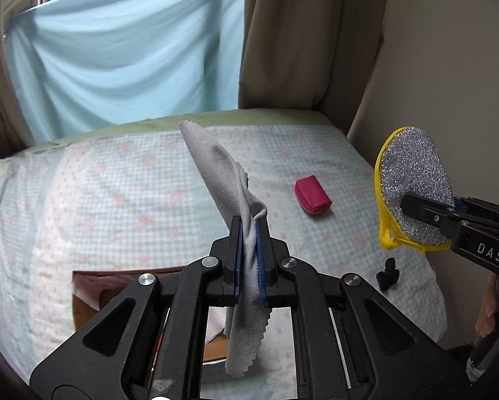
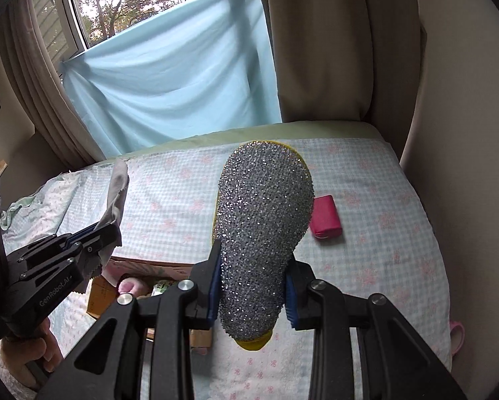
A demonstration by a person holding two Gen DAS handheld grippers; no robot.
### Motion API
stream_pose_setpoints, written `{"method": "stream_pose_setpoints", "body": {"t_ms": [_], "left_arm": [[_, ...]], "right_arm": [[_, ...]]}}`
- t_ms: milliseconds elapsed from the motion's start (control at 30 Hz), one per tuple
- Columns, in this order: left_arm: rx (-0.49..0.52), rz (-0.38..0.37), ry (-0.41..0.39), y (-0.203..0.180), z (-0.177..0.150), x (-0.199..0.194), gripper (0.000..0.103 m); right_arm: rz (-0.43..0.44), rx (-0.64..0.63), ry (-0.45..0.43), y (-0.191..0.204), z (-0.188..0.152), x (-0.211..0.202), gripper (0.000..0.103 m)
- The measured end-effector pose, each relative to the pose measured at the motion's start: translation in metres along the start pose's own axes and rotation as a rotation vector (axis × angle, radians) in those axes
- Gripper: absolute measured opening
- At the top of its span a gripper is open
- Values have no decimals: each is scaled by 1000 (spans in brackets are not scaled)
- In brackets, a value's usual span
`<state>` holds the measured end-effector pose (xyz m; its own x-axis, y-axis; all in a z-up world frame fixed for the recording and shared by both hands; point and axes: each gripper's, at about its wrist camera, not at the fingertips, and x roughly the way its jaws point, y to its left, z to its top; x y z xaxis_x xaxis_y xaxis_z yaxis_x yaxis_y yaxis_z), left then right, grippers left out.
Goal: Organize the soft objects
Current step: 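Carry the grey cloth and glittery sponge over the cardboard box with both tools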
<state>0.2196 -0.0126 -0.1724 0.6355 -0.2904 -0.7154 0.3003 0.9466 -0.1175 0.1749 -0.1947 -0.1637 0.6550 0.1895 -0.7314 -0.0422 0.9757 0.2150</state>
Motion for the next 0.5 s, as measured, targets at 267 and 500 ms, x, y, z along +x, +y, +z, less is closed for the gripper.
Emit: {"method": "stream_pose_setpoints", "body": {"t_ms": [267,500], "left_arm": [[-20,61,63,101,-31,-62,6],[-23,85,166,175,-67,-59,6]], "right_arm": [[61,23,80,100,-28,13,28],[33,38,178,156,-60,63,28]]}}
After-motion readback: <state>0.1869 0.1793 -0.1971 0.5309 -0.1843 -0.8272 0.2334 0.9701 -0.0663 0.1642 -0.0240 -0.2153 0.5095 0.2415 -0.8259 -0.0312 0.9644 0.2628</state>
